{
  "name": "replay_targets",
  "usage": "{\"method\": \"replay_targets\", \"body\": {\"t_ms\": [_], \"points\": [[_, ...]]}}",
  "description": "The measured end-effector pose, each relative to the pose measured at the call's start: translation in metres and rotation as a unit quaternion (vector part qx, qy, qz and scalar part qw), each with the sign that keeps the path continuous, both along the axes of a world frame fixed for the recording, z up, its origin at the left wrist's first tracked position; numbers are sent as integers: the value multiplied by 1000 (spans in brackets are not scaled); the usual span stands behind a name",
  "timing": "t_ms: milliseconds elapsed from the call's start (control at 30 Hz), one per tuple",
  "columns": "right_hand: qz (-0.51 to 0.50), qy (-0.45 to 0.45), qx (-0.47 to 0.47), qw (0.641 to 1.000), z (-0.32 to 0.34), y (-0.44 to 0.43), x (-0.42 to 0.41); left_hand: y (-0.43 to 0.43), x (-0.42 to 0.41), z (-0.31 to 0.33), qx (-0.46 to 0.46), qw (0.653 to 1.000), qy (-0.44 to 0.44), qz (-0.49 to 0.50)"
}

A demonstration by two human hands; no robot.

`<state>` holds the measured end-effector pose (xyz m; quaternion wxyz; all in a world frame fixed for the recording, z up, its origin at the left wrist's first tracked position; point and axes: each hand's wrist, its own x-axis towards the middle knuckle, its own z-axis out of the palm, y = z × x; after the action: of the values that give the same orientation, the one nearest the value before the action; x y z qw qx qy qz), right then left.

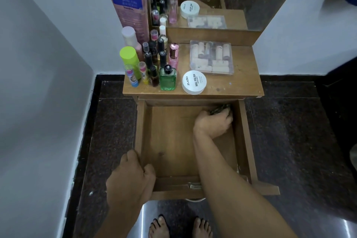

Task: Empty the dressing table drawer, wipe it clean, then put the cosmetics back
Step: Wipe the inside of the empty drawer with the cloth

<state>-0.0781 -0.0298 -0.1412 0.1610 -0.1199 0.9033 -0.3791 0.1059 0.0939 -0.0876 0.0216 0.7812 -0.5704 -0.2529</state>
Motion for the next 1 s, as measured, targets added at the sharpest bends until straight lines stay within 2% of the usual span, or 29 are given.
{"method": "replay_targets", "body": {"t_ms": [167,400,467,533,633,700,767,800,900,1000], "points": [[56,23,24,998,0,5,6,-1,0,-2,-1,1000,-7,-10],[214,24,-3,977,2,23,67,0,-4,-1,-1,1000,-9,-8],[304,30,11,952,2,32,81,-1,0,-2,-1,1000,-7,-9],[410,46,15,911,2,38,91,-1,1,-2,4,1000,-6,-15],[516,-40,30,855,10,28,96,-1,-1,2,11,1000,-11,-16],[468,-173,27,866,20,20,92,-2,-2,4,13,1000,-15,-16],[331,-335,-52,881,31,26,82,-2,-2,5,14,1000,-15,-13],[255,-404,-106,872,38,34,79,-2,-1,5,13,1000,-13,-14],[48,-484,-218,846,48,60,66,-2,-2,4,13,1000,-15,-17],[-93,-524,-281,799,47,73,53,-2,-2,3,12,1000,-21,-18]]}}
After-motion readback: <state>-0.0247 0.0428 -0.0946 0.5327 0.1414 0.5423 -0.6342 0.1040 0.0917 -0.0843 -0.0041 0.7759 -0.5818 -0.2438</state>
